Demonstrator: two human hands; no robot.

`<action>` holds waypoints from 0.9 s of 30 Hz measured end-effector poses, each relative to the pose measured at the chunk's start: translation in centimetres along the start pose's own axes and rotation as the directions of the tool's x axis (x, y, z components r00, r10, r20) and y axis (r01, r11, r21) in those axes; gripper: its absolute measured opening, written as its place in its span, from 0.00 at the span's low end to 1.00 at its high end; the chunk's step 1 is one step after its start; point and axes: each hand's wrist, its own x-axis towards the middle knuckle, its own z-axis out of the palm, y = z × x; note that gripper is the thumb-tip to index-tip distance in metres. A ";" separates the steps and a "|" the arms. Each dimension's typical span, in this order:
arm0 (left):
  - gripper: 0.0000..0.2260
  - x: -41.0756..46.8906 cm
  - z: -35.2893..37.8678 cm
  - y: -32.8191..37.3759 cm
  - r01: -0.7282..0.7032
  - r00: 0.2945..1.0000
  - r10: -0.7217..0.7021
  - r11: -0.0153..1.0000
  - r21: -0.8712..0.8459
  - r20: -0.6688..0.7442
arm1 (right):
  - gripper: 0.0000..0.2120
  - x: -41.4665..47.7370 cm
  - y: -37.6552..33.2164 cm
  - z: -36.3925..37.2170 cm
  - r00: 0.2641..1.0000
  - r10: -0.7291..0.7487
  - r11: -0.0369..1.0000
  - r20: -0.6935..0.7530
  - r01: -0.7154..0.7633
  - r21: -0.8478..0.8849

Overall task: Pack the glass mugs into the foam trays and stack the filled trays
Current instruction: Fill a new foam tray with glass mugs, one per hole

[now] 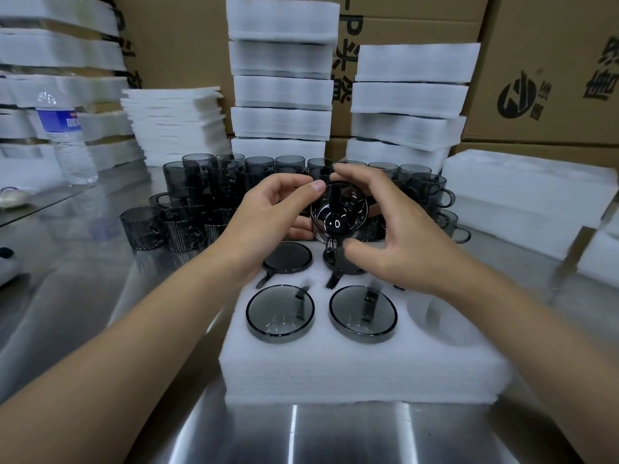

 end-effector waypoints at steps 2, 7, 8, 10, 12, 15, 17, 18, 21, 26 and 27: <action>0.08 0.0 0.0 0.1 -0.002 1.000 0.002 1.000 -0.001 0.012 | 0.33 0.0 -0.1 0.0 1.000 -0.003 1.000 -0.007 0.003 0.009; 0.06 -0.3 0.2 0.3 -0.016 0.999 0.017 0.999 -0.042 0.036 | 0.32 0.1 0.2 -0.2 0.988 0.021 0.998 -0.154 -0.029 -0.050; 0.07 -0.3 0.3 0.3 -0.013 0.999 0.014 0.999 -0.034 0.048 | 0.32 0.2 0.4 -0.2 0.980 0.033 0.996 -0.197 -0.048 -0.073; 0.10 -0.3 0.2 0.4 0.001 0.997 0.001 1.000 -0.020 0.073 | 0.32 0.4 0.7 -0.3 0.960 0.052 0.991 -0.274 -0.082 -0.103; 0.10 -0.3 0.2 0.4 0.005 0.995 -0.004 1.000 -0.016 0.102 | 0.31 0.5 0.8 -0.3 0.941 0.056 0.988 -0.333 -0.100 -0.116; 0.10 -0.3 0.2 0.4 0.014 0.992 -0.013 1.000 -0.008 0.124 | 0.29 0.6 0.9 -0.3 0.926 0.040 0.986 -0.376 -0.099 -0.138; 0.08 -0.2 0.1 0.3 0.007 0.990 -0.009 1.000 0.016 0.140 | 0.29 0.6 0.9 -0.2 0.925 0.029 0.986 -0.378 -0.088 -0.141; 0.06 -0.2 0.0 0.2 0.002 0.989 -0.005 1.000 0.025 0.146 | 0.29 0.6 0.9 -0.2 0.926 0.027 0.987 -0.377 -0.084 -0.136; 0.03 -0.1 0.0 0.1 -0.014 0.990 0.012 1.000 0.016 0.141 | 0.29 0.5 0.9 -0.3 0.930 0.023 0.988 -0.367 -0.077 -0.132; 0.05 -0.1 0.1 -0.1 -0.040 0.992 0.038 0.999 0.015 0.118 | 0.29 0.4 0.7 -0.3 0.975 0.058 0.987 -0.212 -0.088 -0.137; 0.04 -0.1 0.1 -0.2 -0.041 0.993 0.039 0.999 0.019 0.108 | 0.29 0.3 0.6 -0.4 0.985 0.059 0.989 -0.161 -0.079 -0.123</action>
